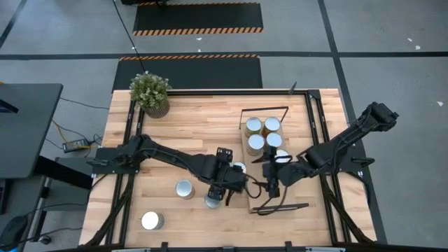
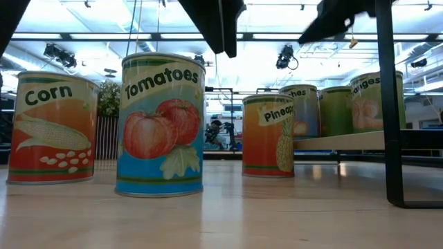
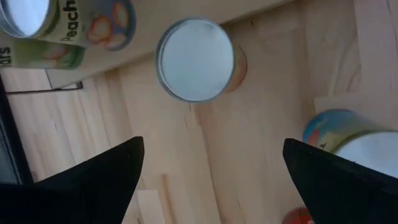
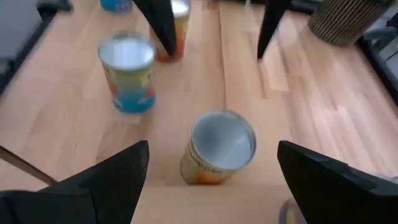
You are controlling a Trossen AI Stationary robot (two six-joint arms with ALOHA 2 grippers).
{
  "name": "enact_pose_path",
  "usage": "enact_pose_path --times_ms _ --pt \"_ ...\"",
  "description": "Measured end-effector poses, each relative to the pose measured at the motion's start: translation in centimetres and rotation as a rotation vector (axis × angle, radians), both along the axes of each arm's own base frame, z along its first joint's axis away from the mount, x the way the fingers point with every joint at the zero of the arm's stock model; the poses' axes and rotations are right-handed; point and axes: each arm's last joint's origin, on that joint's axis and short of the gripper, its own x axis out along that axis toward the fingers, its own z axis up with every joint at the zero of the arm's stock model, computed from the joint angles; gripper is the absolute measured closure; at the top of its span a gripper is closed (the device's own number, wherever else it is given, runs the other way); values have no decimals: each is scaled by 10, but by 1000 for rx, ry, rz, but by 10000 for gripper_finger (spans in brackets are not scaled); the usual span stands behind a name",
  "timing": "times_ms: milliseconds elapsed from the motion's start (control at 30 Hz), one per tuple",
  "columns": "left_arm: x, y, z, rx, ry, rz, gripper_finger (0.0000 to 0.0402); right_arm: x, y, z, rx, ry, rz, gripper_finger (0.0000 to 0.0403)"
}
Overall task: Pick and place cans onto a shelf
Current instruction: Put the canned pineapple on the shelf
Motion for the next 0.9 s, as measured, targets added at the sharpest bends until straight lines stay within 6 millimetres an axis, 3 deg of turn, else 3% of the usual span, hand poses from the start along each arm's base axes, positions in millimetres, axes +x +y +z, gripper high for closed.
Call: enact_pose_path --times_ms 167,333,633,900 --pt "-5 -14 -19 58 -14 -22 13 11 2 -14 -2 37 11 39" --pt "-22 -12 -28 79 -15 -2 13 16 -3 -16 1 37 -11 39" --pt "-57 6 -7 -8 -305 53 13 31 -20 -15 41 8 0 39" --pt "-88 21 -5 -16 -578 31 13 49 -29 -26 45 36 -8 39"
